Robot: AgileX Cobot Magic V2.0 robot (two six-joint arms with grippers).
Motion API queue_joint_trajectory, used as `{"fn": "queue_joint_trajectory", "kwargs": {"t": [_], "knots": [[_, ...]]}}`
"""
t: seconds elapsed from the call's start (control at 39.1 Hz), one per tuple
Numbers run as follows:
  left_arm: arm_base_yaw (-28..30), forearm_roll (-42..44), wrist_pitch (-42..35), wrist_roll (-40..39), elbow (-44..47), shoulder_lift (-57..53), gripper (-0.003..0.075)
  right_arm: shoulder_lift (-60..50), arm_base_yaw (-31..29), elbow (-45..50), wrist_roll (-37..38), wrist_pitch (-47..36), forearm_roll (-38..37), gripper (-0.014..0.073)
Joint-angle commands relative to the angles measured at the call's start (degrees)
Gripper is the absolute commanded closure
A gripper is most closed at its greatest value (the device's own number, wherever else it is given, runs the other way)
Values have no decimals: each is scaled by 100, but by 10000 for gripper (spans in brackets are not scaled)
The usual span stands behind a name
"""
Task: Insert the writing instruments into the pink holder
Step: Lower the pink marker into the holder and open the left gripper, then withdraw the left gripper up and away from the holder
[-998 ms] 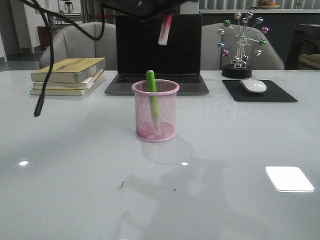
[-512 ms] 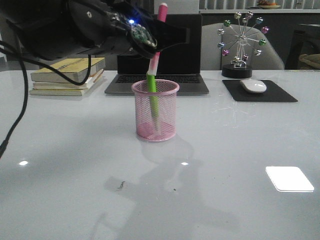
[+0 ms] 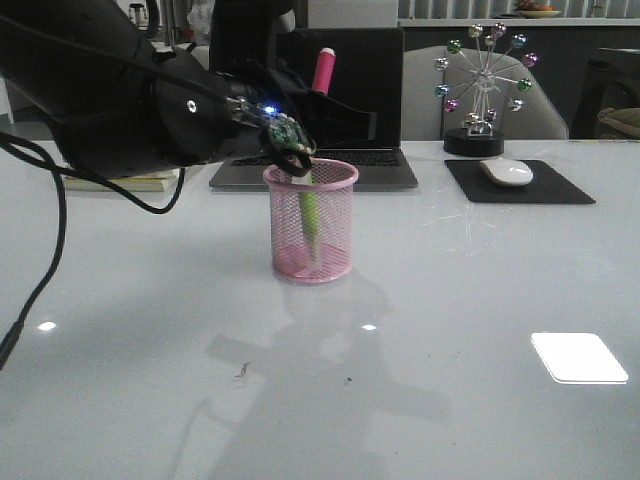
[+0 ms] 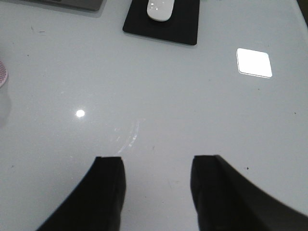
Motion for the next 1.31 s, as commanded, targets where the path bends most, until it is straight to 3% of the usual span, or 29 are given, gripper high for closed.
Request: {"fn": "queue_joint_trajectory", "kwargs": {"t": [0.0, 0.13, 0.28, 0.41, 0.69, 0.95, 1.18, 1.28], "knots": [[-53, 95, -574, -64, -127, -328, 614, -26, -31, -163, -12, -389, -54, 160], [-53, 95, -541, -64, -127, -328, 566, -26, -31, -163, -12, -395, -54, 160], [-53, 95, -516, -64, -127, -328, 440, -26, -31, -163, -12, -395, -54, 160], [-53, 95, -441, -64, -127, -323, 383, -26, -31, -163, -12, -395, -54, 160], [-53, 116, -557, -7, -127, -398, 400, -26, -31, -163, -12, -395, -54, 160], [-53, 182, -439, 1074, -127, -1197, 411, -26, -31, -163, -12, -395, -54, 160], [-41, -224, 820, 2296, -127, -2526, 411, -26, -31, -163, -12, -472, -54, 160], [160, -640, 1490, 2397, -127, -3296, 411, -26, -31, -163, -12, -640, -54, 160]]}}
